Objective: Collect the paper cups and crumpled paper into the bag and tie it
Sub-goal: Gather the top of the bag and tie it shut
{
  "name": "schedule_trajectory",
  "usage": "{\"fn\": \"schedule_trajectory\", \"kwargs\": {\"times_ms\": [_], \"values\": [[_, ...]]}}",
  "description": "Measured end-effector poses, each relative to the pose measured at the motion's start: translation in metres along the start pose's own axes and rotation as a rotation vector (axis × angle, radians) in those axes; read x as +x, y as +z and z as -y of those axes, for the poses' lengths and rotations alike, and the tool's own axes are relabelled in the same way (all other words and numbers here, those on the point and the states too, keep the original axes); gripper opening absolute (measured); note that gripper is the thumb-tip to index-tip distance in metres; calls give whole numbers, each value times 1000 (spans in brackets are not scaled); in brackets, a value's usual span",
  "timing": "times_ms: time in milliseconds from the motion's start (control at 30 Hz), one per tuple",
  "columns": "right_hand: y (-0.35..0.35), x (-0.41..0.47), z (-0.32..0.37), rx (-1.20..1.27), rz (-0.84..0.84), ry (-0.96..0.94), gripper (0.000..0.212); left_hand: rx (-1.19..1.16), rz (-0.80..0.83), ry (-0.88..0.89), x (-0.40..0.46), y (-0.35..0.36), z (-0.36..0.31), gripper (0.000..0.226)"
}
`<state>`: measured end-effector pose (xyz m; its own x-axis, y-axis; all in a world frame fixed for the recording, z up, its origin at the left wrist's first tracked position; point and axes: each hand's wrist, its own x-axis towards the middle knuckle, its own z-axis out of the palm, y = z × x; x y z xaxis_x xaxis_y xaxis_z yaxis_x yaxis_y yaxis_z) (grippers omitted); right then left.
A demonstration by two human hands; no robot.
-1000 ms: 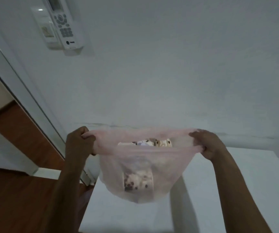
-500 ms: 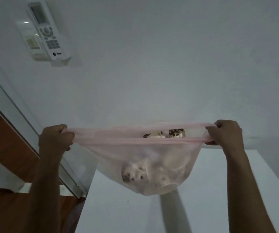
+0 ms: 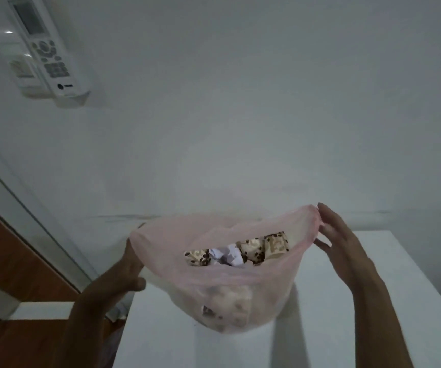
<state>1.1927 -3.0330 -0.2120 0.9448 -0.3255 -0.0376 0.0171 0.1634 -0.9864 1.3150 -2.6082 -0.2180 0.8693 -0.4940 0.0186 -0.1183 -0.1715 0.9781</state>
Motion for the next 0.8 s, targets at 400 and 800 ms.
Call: {"fn": "schedule_trajectory", "kwargs": {"times_ms": [400, 800], "values": [[43, 23, 6, -81, -41, -12, 32, -191, -318, 72, 52, 45, -53, 36], [67, 15, 59, 956, 24, 73, 37, -892, 119, 88, 76, 61, -82, 23]]}}
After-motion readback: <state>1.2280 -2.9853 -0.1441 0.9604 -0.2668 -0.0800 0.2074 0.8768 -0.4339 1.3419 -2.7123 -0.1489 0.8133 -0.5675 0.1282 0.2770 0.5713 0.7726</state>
